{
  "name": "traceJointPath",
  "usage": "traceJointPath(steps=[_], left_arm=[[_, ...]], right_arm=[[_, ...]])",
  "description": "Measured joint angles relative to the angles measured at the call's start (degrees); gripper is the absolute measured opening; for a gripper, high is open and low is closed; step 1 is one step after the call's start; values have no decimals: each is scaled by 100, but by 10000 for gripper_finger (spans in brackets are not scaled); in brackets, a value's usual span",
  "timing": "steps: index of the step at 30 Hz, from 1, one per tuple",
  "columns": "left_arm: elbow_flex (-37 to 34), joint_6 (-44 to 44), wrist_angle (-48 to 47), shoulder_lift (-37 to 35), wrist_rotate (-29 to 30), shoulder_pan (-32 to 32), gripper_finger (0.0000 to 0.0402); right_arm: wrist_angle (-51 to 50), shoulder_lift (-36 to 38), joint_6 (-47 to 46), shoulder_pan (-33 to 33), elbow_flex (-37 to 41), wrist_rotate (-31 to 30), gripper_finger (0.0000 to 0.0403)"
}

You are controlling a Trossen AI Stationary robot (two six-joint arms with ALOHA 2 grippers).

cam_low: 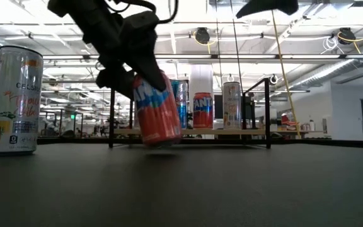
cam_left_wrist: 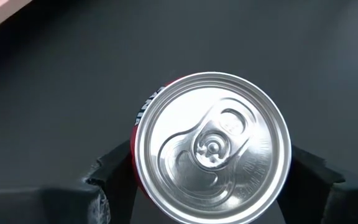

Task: Place canned beverage on shelf
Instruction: Put the red soda can on the shelf aligned with the other red soda can

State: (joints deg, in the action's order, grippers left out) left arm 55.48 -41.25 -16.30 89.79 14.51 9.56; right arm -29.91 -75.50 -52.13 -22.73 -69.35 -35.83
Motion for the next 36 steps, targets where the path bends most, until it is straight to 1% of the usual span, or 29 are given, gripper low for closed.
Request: traceJointPath(steps=[3, 5, 8, 11, 14, 17, 23, 26, 29, 32, 36], left_arm=[[362, 267, -465, 256, 36, 0, 292], [534, 500, -549, 377, 37, 0, 296], [619, 766, -419, 448, 11, -2, 302], [619, 909, -227, 475, -223, -35, 311], [619, 924, -103, 475, -364, -72, 322], [619, 1059, -46, 472, -384, -90, 336], [625, 1058, -49, 466, -353, -99, 364], [625, 913, -64, 462, -349, -139, 372], [633, 874, -115, 252, -354, -158, 372], [759, 997, -87, -45, -354, -157, 372], [985, 1266, -84, -456, -296, -157, 372]], right_arm=[[449, -2, -302, -81, 389, -4, 293], [653, -2, -481, -110, 598, -37, 293], [659, 0, -737, -139, 871, -178, 293], [649, 0, -1011, -139, 1093, -180, 293], [663, -1, -1194, -139, 1195, -180, 293], [657, 0, -1309, -138, 1238, -188, 293], [839, -1, -1143, -124, 1238, -208, 293], [914, 0, -1091, -124, 1238, -210, 293], [1021, -32, -881, -124, 1238, -208, 293], [1414, -184, -374, -123, 1239, -191, 294], [2064, -546, 110, -98, 1240, -115, 313]])
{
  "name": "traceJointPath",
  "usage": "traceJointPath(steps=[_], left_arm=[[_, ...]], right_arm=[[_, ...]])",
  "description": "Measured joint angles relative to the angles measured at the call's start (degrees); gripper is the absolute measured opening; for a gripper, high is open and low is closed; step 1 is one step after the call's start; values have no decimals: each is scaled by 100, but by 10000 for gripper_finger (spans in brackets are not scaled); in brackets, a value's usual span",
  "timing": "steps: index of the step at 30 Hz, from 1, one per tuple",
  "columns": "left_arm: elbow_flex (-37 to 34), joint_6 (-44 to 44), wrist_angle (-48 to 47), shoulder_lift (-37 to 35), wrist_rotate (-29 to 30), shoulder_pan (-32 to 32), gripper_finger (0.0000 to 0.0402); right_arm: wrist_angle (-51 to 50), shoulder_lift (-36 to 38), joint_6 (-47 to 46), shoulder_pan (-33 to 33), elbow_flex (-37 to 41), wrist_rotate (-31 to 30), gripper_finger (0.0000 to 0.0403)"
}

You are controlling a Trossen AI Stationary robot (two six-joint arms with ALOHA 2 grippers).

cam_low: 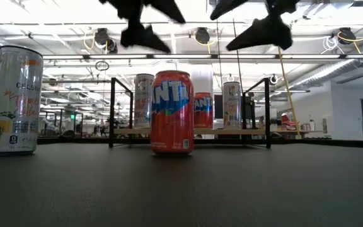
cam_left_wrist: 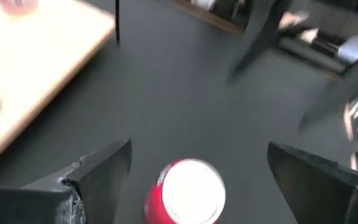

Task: Place canned beverage on shelf
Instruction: Put the red soda can on the shelf aligned with the other red soda can

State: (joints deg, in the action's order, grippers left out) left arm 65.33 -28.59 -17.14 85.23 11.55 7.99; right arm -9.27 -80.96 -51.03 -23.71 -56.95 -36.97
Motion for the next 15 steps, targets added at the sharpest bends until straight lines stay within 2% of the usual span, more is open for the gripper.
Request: traceJointPath(steps=[5, 9, 12, 15], left_arm=[[147, 52, -247, -449, 610, -6, 372], [158, 53, -618, -769, 1325, -4, 372], [158, 57, -948, -937, 1749, -23, 372], [154, 55, -1156, -1057, 1881, -67, 372]], right_arm=[[746, -538, 187, 154, -2, 287, 351], [1231, -937, 1006, 323, -6, 358, 378], [1288, -1178, 1437, 497, -96, 400, 391], [1276, -1402, 1639, 607, -306, 464, 395]])
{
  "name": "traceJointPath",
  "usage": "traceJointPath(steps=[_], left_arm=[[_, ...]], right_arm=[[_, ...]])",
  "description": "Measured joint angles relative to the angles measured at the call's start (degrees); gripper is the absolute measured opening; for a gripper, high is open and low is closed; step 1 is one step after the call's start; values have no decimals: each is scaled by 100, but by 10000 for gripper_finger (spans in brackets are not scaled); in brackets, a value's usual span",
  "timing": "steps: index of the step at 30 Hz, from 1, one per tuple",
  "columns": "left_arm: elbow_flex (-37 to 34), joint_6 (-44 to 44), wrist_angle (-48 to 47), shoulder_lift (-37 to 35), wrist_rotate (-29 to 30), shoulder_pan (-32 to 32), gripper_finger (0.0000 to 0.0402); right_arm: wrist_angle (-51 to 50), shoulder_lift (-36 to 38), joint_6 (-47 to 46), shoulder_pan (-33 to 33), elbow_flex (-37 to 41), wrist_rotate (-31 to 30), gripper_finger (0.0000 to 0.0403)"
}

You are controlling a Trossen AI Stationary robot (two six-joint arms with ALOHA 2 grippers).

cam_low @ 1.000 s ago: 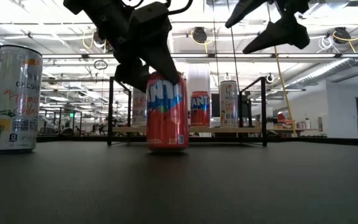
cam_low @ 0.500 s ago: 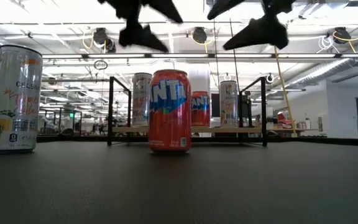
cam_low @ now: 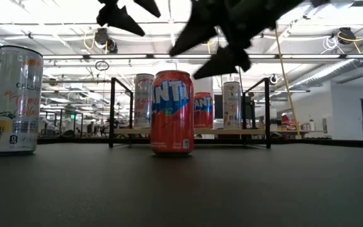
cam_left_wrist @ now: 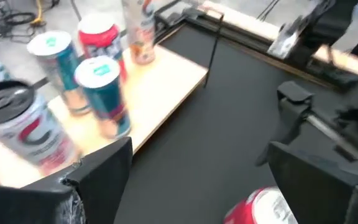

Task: Place canned beverage on shelf
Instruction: Put the red soda can on the shelf aligned with the other red soda can

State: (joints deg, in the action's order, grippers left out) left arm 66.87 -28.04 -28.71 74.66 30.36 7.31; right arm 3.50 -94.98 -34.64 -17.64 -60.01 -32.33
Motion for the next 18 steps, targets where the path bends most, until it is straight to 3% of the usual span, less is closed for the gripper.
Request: traceJointPath(steps=[7, 18], left_arm=[[-2, -10, -435, -132, 18, -103, 372], [-2, -467, -1058, -132, 34, -98, 372]], right_arm=[[-112, -743, 622, 115, -754, 264, 396], [-2012, -1272, -994, 244, -1630, 207, 393]])
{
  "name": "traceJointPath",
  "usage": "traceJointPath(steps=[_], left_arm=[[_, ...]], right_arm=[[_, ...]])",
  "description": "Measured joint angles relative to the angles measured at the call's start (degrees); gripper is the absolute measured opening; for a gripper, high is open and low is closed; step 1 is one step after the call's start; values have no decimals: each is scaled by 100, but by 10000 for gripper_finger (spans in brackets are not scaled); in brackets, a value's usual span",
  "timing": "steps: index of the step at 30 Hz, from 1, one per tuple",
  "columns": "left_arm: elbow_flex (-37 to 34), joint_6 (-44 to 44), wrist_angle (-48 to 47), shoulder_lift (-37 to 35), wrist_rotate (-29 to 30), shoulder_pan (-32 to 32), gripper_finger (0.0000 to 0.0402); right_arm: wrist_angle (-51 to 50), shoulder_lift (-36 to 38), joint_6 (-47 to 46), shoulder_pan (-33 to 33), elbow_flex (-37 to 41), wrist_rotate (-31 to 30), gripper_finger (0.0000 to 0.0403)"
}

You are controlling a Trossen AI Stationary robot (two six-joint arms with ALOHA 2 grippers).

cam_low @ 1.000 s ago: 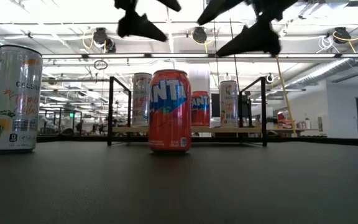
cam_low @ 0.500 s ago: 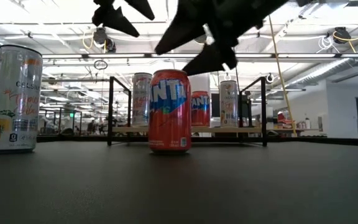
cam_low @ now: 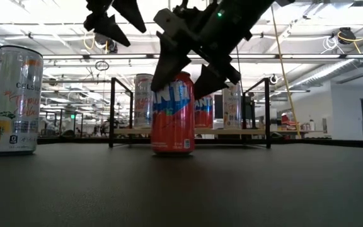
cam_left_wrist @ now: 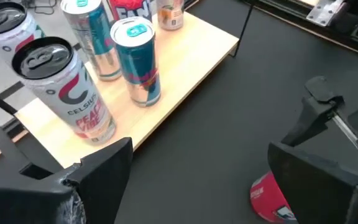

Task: Place canned beverage on shelf
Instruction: Put the red soda can on the shelf aligned with the other red soda can

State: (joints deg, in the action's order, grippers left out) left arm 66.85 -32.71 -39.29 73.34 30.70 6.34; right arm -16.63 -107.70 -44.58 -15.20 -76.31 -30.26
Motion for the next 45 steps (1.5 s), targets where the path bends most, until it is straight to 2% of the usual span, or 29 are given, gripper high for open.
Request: traceJointPath(steps=[4, 10, 16, 22, 27, 31, 37, 45], left_arm=[[0, -5, -90, 0, 0, -1, 372], [0, -144, -81, 0, 13, -1, 372], [0, -140, -88, -3, 48, -1, 372], [-2, -125, -436, -105, -9, -26, 372], [-2, -122, -746, -306, -9, -162, 372], [-2, -77, -858, -515, 1, -287, 372], [-2, 7, -1158, -793, -4, -360, 372], [-2, -138, -1789, -974, 151, -360, 372]], right_arm=[[-34, -2, -177, 20, 0, 5, 371], [-77, 29, 10, 83, 0, 44, 277], [-455, 335, 684, 220, 22, 465, 276], [-1074, 1179, 1950, 594, 17, 1144, 276], [-1570, 1731, 2880, 1344, 17, 1821, 276], [-1606, 1866, 3667, 2143, 13, 2356, 276], [-1454, 1851, 4116, 3179, 18, 3150, 276], [-1098, 1612, 4504, 4112, 9, 3562, 279]])
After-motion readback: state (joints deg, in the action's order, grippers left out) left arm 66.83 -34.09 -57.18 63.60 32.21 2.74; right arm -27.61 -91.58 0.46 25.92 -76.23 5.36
